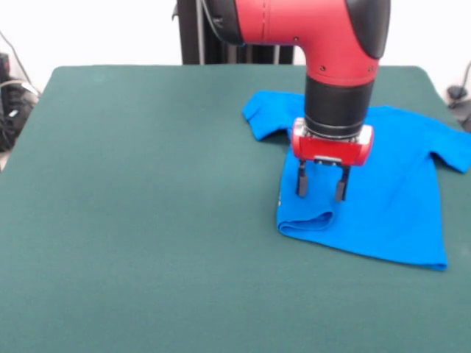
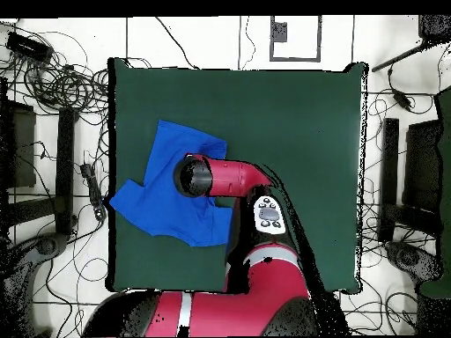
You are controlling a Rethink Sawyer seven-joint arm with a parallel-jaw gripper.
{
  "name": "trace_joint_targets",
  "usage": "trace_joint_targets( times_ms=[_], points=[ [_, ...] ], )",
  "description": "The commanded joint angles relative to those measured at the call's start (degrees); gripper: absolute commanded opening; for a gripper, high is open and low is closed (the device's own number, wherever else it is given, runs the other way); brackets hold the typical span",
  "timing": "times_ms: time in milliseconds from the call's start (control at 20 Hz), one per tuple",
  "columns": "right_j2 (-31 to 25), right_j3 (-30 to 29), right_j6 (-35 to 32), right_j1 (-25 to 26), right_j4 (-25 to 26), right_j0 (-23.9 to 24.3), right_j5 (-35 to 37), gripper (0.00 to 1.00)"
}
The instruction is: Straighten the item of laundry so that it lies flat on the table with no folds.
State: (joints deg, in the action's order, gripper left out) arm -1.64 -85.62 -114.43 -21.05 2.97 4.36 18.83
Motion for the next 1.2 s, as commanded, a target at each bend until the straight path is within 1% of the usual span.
trace_joint_targets(
  times_ms=[50, 450, 500, 750, 1000, 1200],
  points=[
    [-5.74, 1.07, 1.02, 1.46, 2.67, -0.07, 3.83, 1.00],
    [-6.14, 1.13, 1.51, 1.41, 3.31, 0.66, 4.03, 1.00],
    [-6.23, 1.49, 1.20, 1.46, 3.57, 0.77, 4.59, 0.00],
    [-4.62, 1.97, 0.09, 0.95, 3.69, -1.02, 6.06, 0.00],
    [-4.09, 1.35, -1.16, 0.46, 3.15, -1.71, 6.15, 0.00],
    [-4.19, 0.81, -0.75, -0.74, 3.16, -1.66, 7.14, 0.00]
  ],
)
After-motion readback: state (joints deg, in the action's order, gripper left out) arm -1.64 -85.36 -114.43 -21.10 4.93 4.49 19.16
